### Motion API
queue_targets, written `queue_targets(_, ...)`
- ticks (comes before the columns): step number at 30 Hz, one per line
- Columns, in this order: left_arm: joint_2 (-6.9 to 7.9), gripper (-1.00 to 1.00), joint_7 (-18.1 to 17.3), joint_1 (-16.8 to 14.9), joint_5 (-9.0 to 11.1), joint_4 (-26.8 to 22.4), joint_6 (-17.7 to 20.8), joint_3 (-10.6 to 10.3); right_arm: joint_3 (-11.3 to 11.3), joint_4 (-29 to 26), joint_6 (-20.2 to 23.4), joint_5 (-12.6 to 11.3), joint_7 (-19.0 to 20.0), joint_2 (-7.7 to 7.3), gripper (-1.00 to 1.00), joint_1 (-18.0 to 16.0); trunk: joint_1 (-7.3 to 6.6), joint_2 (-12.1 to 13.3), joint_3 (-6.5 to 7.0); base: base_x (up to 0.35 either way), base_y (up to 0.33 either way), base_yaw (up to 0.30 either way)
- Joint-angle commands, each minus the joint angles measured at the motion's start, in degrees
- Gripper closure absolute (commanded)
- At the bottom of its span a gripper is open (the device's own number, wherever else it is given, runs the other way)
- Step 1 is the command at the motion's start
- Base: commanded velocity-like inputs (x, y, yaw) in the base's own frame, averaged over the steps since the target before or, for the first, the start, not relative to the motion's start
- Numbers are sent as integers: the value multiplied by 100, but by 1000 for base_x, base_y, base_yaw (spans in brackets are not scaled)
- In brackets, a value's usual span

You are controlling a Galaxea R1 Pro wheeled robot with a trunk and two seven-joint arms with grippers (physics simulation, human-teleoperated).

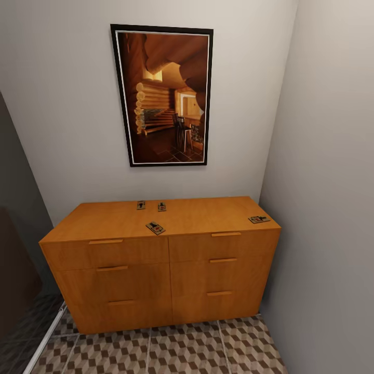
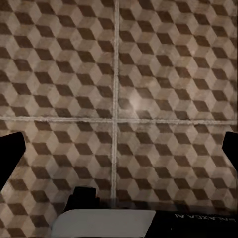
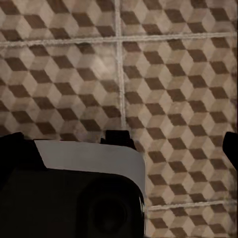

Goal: Take the four mousetraps from the cabinet in the bathroom and place them on the bathroom floor. Make sure all four end up on the same floor surface, and ensure that at least two of them are either under or directly next to the same bathroom sink.

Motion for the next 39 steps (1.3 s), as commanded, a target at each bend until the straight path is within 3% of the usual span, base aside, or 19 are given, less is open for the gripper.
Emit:
queue_targets(1,-1,-100,1,4,-22,-301,261,6,-13,-328,243,19,-19,-5,-100,6,0,-3,-7,0,0,0)
queue_targets(5,-4,-100,-1,4,-346,-1244,972,3,-98,-1404,1072,1,-15,-26,-100,2,0,-3,-7,0,0,0)
queue_targets(6,-6,-100,-6,4,-494,-1663,1226,1,-167,-1928,1438,-2,-11,-56,-100,1,0,-3,-7,0,0,0)
queue_targets(10,-8,-100,-11,4,-691,-2414,1527,-39,-353,-2922,2033,-1,-7,-129,-100,0,0,-3,-7,0,0,0)
queue_targets(16,-33,-100,-20,4,-801,-3536,1973,-343,-674,-4515,3156,29,-4,-179,-100,-1,0,-3,-7,0,0,0)
queue_targets(19,-116,-100,-22,-3,-817,-4373,2536,-476,-910,-5680,4152,50,-6,-195,-100,-1,0,-3,-7,0,0,0)
queue_targets(26,-485,-100,-8,-146,-830,-4736,3082,-602,-1065,-6511,5160,72,-21,-365,-100,-152,0,-3,-7,0,0,0)
queue_targets(27,-596,-100,-4,-329,-835,-4766,3152,-651,-1080,-6588,5298,73,-24,-436,-100,-325,0,-3,-7,0,0,0)
queue_targets(30,-717,-100,-6,-737,-839,-4791,3256,-754,-1094,-6655,5440,74,-27,-521,-100,-632,0,-3,-7,0,0,0)
queue_targets(34,-809,-100,-15,-1406,-838,-4805,3497,-954,-1102,-6691,5610,77,-29,-637,-100,-1108,0,-3,-7,0,0,0)
queue_targets(35,-850,-100,-18,-1775,-837,-4806,3640,-1043,-1100,-6700,5703,79,-29,-677,-100,-1372,0,-3,-7,0,0,0)
queue_targets(39,-913,-100,-20,-2535,-830,-4807,3828,-1157,-1099,-6709,5805,82,-34,-722,-100,-1948,0,-3,-7,0,0,0)
